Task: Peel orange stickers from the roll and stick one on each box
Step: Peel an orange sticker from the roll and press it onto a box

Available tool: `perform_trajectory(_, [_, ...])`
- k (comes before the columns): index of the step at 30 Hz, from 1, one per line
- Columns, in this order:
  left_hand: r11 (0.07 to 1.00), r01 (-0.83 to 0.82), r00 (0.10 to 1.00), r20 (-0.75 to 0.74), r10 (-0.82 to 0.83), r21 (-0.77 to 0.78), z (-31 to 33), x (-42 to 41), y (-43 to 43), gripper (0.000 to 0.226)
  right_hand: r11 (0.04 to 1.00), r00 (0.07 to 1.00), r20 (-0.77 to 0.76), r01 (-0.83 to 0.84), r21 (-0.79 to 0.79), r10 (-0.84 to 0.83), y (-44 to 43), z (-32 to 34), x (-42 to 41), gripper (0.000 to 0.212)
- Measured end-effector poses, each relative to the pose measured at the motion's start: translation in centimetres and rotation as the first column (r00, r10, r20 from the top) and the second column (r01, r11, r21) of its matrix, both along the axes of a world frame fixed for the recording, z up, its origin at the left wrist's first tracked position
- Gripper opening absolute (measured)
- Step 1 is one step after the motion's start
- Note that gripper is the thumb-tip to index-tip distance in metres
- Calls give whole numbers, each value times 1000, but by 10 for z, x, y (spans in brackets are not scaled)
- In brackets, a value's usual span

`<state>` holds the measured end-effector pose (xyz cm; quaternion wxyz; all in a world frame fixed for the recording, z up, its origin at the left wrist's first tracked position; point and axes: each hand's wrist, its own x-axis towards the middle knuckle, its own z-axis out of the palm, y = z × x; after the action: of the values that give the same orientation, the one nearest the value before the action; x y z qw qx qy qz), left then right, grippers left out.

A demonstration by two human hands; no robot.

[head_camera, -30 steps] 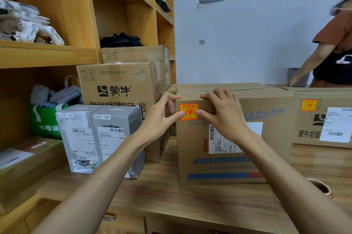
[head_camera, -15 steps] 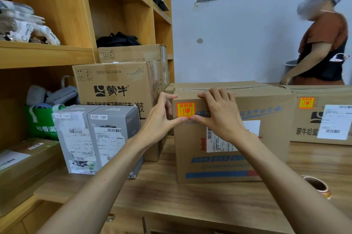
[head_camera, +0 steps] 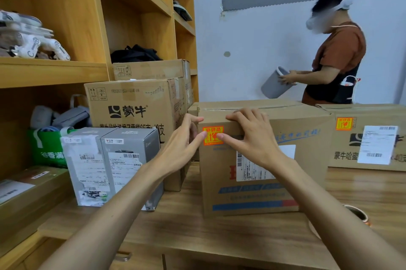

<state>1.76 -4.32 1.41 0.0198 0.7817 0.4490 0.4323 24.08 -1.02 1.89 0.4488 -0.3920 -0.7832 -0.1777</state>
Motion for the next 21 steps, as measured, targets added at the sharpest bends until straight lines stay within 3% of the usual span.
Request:
perform_trajectory(4, [998,41,995,-98,-36,43,2,14,-28,28,999,994,-104,-30,-12,29,-23,5,12,61])
perform_trajectory(7, [986,157,983,-109,-150,56,6,27,-46,32,999,997,-77,19,44,-16,-40,2,21,63])
perform_trajectory(9, [976,170,985,-11,-170,136,13,31,-43,34,994,996,-39,78,82,-75,-52,-1,18,70])
perform_trajectory(11, [979,47,991,115,-70,198,21,27,-26,38,984,989,-14,151,93,-150,-60,-3,11,76])
perform_trajectory(13, [991,-97,986,143,83,95,29,20,-7,49,974,978,-15,209,85,-209,-63,-2,8,77])
perform_trajectory(15, [986,-146,985,77,153,-84,32,11,6,63,967,970,-17,241,85,-241,-65,-1,7,76])
perform_trajectory(18, [957,-112,993,4,118,-267,35,3,14,66,967,969,6,245,75,-246,-68,1,7,70])
perform_trajectory(21, [954,-89,996,-37,82,-285,34,1,13,62,974,974,48,221,54,-223,-73,5,11,62])
